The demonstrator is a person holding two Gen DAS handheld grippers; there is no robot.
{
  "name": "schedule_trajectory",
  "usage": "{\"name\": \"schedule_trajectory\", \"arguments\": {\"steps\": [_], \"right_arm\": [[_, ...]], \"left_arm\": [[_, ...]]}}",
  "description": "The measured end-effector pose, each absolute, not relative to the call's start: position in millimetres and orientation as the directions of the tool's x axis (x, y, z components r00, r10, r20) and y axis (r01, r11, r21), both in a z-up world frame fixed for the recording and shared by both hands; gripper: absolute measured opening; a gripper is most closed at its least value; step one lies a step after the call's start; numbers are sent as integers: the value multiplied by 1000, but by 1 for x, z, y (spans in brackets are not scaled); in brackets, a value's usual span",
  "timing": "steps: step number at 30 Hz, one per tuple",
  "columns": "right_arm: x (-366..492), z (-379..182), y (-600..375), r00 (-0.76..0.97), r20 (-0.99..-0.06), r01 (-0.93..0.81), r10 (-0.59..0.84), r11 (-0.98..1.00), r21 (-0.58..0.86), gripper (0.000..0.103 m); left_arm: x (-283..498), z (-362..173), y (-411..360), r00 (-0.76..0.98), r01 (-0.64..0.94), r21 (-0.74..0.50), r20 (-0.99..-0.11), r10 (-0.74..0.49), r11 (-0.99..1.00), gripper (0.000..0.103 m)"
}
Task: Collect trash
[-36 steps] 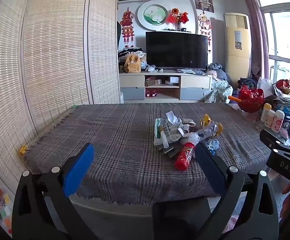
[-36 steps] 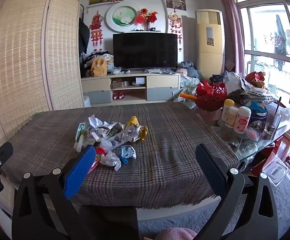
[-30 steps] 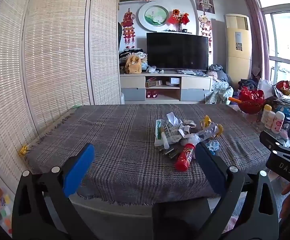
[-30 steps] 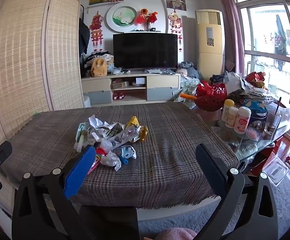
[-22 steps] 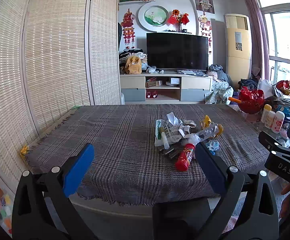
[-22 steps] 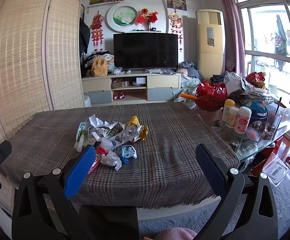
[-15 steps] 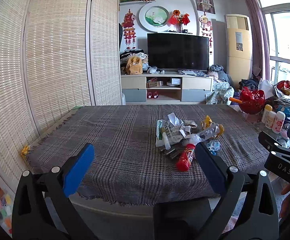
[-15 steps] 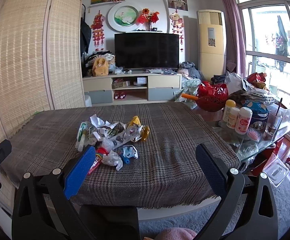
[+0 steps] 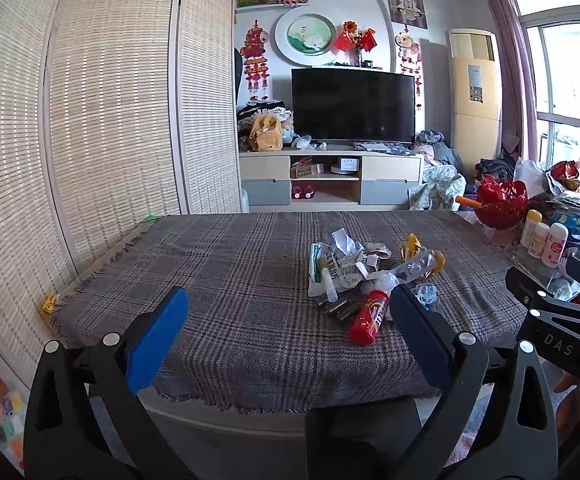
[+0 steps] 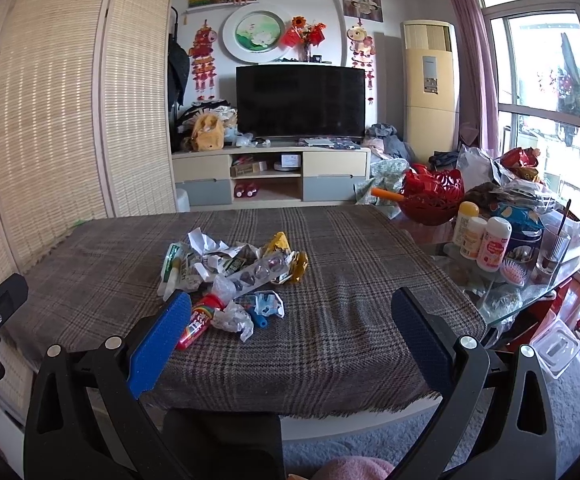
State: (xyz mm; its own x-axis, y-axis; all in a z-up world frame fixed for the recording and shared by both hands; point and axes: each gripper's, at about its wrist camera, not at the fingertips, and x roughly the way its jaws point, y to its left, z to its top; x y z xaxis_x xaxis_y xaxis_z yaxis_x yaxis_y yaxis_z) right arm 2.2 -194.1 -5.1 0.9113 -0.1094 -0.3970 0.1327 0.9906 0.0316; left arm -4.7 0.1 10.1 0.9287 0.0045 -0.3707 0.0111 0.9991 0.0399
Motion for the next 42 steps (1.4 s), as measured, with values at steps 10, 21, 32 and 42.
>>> {"name": "schedule_trajectory", "arguments": {"steps": [10, 21, 32, 42], "right_arm": [[6, -7, -192, 911, -400, 125, -102, 992, 32, 100], [6, -8, -193, 910, -401, 126, -101, 991, 34, 100], [11, -11, -195, 910, -405, 113, -87, 993, 41, 100], [25, -21, -208, 896, -429, 157, -110, 985, 76, 100]], "left_arm": [[-6, 13, -1, 931, 15, 45, -366, 2, 999, 96], [-5, 13, -1, 929, 11, 45, -369, 6, 999, 96], [0, 7, 3, 926, 3, 41, -376, 13, 999, 96], [16, -6, 12, 912, -23, 29, -408, 33, 999, 96]]}}
